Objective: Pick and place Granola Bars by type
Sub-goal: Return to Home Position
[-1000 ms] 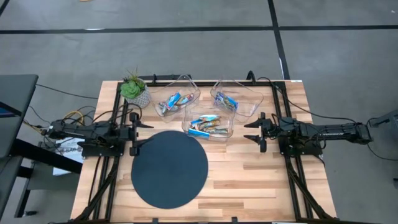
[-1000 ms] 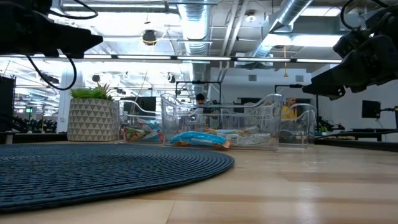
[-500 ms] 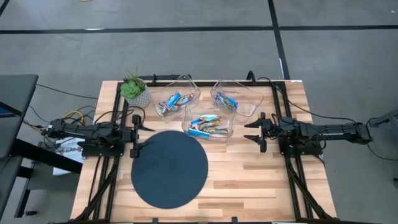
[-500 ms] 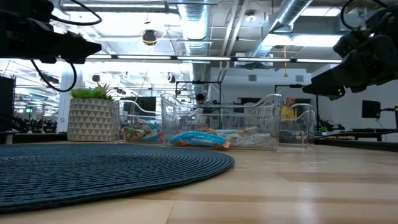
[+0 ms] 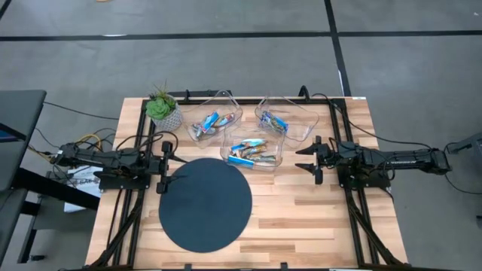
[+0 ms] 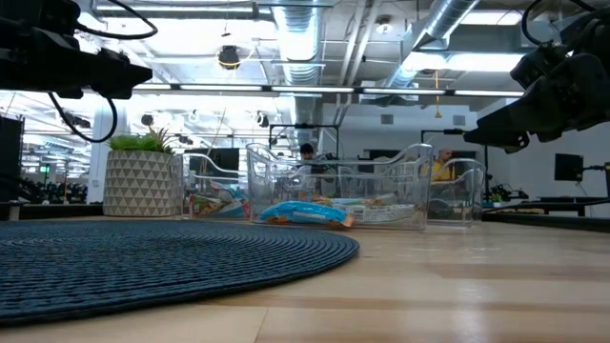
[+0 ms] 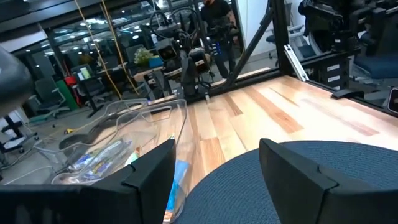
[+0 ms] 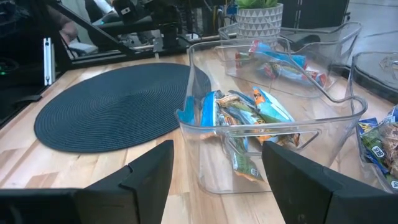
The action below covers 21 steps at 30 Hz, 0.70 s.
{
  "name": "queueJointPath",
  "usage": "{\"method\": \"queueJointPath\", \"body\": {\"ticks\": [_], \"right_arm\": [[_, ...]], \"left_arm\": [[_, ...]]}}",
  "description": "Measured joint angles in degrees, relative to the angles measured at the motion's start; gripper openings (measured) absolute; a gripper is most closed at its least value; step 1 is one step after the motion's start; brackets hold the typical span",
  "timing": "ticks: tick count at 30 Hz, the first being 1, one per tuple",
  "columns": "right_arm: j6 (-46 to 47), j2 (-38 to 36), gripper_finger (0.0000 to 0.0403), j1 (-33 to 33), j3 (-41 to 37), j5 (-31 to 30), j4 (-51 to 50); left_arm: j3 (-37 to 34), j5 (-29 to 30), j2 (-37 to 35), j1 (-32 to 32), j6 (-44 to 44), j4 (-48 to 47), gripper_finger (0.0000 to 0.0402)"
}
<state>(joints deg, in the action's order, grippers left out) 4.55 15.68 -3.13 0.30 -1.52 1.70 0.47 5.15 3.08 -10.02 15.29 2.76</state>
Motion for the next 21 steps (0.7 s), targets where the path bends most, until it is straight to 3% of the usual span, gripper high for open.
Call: {"method": "queueJointPath", "body": {"ticks": [21], "right_arm": [[-0.01, 0.0, 0.024, 0.01, 0.01, 0.0, 0.0]], "left_arm": [[-0.07, -0.02, 0.02, 0.0, 0.01, -0.02, 0.0224]]}}
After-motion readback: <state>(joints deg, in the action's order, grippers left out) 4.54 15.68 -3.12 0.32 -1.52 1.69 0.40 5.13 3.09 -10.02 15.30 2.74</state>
